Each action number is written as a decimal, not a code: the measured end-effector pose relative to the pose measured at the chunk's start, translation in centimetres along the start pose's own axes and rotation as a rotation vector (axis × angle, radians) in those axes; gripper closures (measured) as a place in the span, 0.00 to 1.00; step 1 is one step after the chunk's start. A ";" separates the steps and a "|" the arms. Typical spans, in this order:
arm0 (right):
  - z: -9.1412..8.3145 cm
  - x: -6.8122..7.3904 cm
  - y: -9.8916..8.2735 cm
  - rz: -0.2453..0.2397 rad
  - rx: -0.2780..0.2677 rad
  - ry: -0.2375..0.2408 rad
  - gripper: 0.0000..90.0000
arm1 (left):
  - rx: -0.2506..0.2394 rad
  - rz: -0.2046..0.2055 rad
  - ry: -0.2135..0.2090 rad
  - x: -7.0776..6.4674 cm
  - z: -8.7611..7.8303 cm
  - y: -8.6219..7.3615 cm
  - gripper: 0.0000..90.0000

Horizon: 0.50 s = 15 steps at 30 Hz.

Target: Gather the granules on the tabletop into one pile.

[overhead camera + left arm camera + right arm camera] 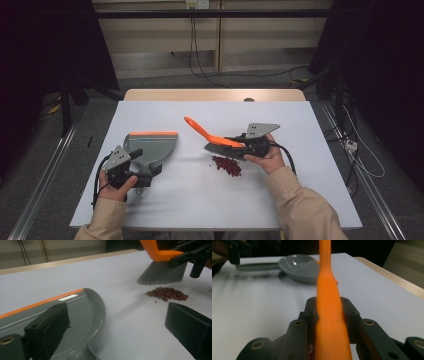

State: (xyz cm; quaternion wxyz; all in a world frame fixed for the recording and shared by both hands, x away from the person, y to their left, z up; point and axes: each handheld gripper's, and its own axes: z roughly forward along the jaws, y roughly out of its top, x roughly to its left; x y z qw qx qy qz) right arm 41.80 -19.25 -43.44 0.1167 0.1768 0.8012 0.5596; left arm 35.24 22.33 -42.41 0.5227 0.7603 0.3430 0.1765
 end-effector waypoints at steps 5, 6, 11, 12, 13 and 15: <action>-0.4 1.0 -0.2 0.140 -0.041 0.084 0.79 | 0.003 0.005 0.000 0.0 0.0 0.0 0.06; -0.4 1.3 -0.3 0.162 -0.041 0.104 0.79 | 0.004 -0.002 -0.001 -0.1 0.1 0.0 0.06; -0.2 2.5 -1.3 0.227 -0.042 0.173 0.79 | 0.008 -0.002 -0.005 -0.2 0.3 -0.1 0.06; 0.0 2.6 -1.5 0.244 -0.044 0.191 0.79 | 0.011 0.001 -0.006 -0.2 0.3 -0.1 0.06; 0.1 2.7 -1.6 0.254 -0.041 0.198 0.79 | 0.012 0.001 -0.004 -0.2 0.3 -0.1 0.06; 0.4 2.8 -2.0 0.263 -0.023 0.216 0.79 | 0.011 0.006 -0.003 -0.2 0.4 0.0 0.06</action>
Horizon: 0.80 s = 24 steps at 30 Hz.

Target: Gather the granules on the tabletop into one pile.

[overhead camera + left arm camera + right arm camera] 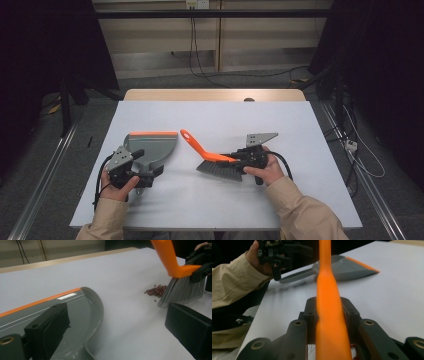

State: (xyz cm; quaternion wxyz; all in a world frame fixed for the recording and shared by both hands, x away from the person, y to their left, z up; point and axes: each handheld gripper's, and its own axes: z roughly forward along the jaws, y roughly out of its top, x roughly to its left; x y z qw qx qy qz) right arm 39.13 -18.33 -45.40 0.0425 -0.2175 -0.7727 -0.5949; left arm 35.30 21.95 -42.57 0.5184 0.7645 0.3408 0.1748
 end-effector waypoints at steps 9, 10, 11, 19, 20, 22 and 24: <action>0.4 -1.6 -0.3 -0.033 0.034 -0.003 0.79 | -0.008 -0.007 0.005 0.1 -0.2 0.0 0.06; 0.5 -1.7 -0.3 -0.036 0.034 -0.003 0.79 | -0.008 -0.007 0.005 0.1 -0.2 0.0 0.06; 0.5 -1.8 -0.2 -0.043 0.037 -0.003 0.79 | -0.007 -0.007 0.006 0.1 -0.2 0.0 0.06; 0.7 -2.5 0.5 -0.075 0.040 -0.012 0.79 | -0.007 -0.007 0.006 0.2 -0.2 0.0 0.06; 0.7 -2.5 0.5 -0.065 0.034 -0.006 0.79 | -0.008 -0.008 0.007 0.2 -0.2 0.0 0.06; 0.8 -2.4 0.6 -0.066 0.025 -0.009 0.79 | -0.007 -0.008 0.006 0.2 -0.2 0.0 0.06; 0.7 -2.2 0.8 -0.066 0.013 -0.015 0.79 | -0.006 -0.005 0.008 0.2 -0.3 0.0 0.06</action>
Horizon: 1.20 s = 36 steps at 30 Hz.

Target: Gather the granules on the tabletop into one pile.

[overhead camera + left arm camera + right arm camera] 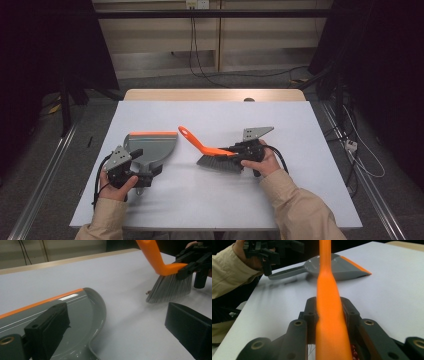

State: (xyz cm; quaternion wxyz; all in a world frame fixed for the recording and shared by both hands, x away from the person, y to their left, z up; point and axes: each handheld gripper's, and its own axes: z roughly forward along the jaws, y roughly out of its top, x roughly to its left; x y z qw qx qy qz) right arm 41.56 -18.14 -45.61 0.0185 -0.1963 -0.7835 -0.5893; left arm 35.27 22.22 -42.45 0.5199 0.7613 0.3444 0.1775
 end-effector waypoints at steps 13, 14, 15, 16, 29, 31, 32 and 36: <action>-3.0 2.2 2.1 0.020 -0.101 -0.309 0.79 | -0.007 0.006 -0.010 -0.3 0.0 0.1 0.06; -3.2 2.4 2.0 0.027 -0.104 -0.350 0.79 | -0.004 0.011 -0.012 -0.2 0.0 0.1 0.06; -3.3 2.4 1.9 0.036 -0.109 -0.377 0.79 | -0.003 0.013 -0.014 -0.3 0.0 0.1 0.06; -3.4 2.5 1.7 0.043 -0.116 -0.406 0.79 | -0.002 0.011 -0.014 -0.3 0.0 0.1 0.06; -4.1 2.2 -0.8 0.016 -0.045 -0.617 0.79 | -0.005 0.014 -0.013 -0.2 -0.2 0.2 0.06; -3.7 2.4 -1.3 0.004 -0.033 -0.647 0.79 | -0.005 0.015 -0.013 -0.2 -0.2 0.2 0.06; -3.5 2.4 -1.4 -0.004 -0.028 -0.649 0.79 | -0.006 0.014 -0.015 -0.3 -0.2 0.2 0.06; -2.4 3.1 -1.8 -0.017 -0.054 -0.687 0.79 | -0.003 0.019 -0.013 -0.3 -0.1 0.2 0.06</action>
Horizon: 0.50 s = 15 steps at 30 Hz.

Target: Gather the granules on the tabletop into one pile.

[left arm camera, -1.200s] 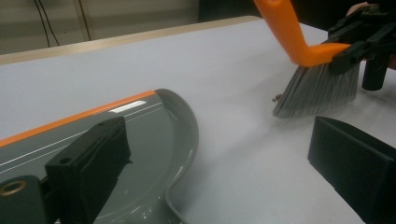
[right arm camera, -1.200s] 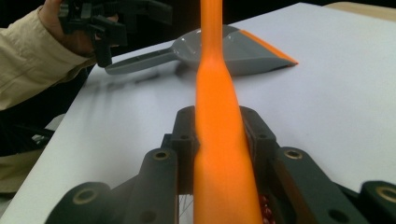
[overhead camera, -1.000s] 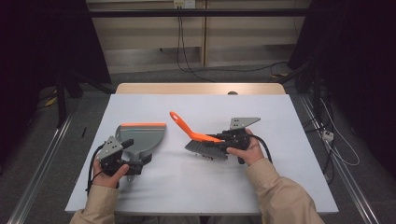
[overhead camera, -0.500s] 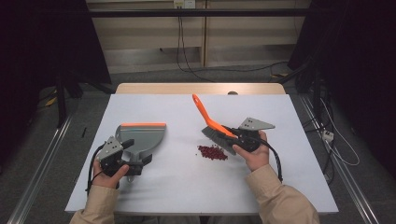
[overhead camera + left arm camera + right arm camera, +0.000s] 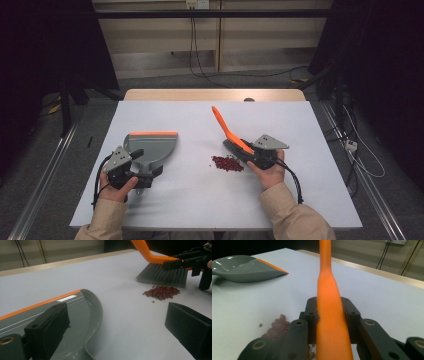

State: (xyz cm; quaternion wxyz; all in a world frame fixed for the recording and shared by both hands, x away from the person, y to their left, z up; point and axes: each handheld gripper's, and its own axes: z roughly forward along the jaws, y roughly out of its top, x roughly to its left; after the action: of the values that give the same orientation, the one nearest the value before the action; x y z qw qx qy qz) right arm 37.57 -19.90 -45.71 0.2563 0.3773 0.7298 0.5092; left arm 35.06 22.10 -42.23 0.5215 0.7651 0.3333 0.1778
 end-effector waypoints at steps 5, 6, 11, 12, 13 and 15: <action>0.4 1.1 -0.2 -0.001 -0.027 -0.025 0.79 | 0.002 0.000 -0.002 -0.1 0.1 0.0 0.06; 0.4 1.2 -0.2 0.002 -0.029 -0.030 0.79 | 0.001 -0.007 -0.002 -0.1 0.1 0.0 0.06; 0.6 1.5 -0.2 0.009 -0.037 -0.045 0.79 | -0.003 -0.011 -0.003 -0.2 0.1 0.0 0.06; 0.7 1.5 -0.2 0.007 -0.040 -0.052 0.79 | -0.002 -0.011 -0.003 -0.2 0.1 0.0 0.06; 0.7 1.6 -0.2 0.026 -0.047 -0.047 0.79 | 0.004 -0.006 -0.003 -0.1 0.2 0.0 0.06; 0.7 1.8 -0.2 0.042 -0.062 -0.049 0.79 | 0.005 -0.005 -0.005 -0.1 0.2 0.0 0.06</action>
State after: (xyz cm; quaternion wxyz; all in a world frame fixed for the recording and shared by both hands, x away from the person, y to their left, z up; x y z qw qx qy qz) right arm 37.02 -18.04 -46.10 0.2750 0.3965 0.6992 0.5275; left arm 35.06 21.88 -42.31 0.5207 0.7661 0.3345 0.1736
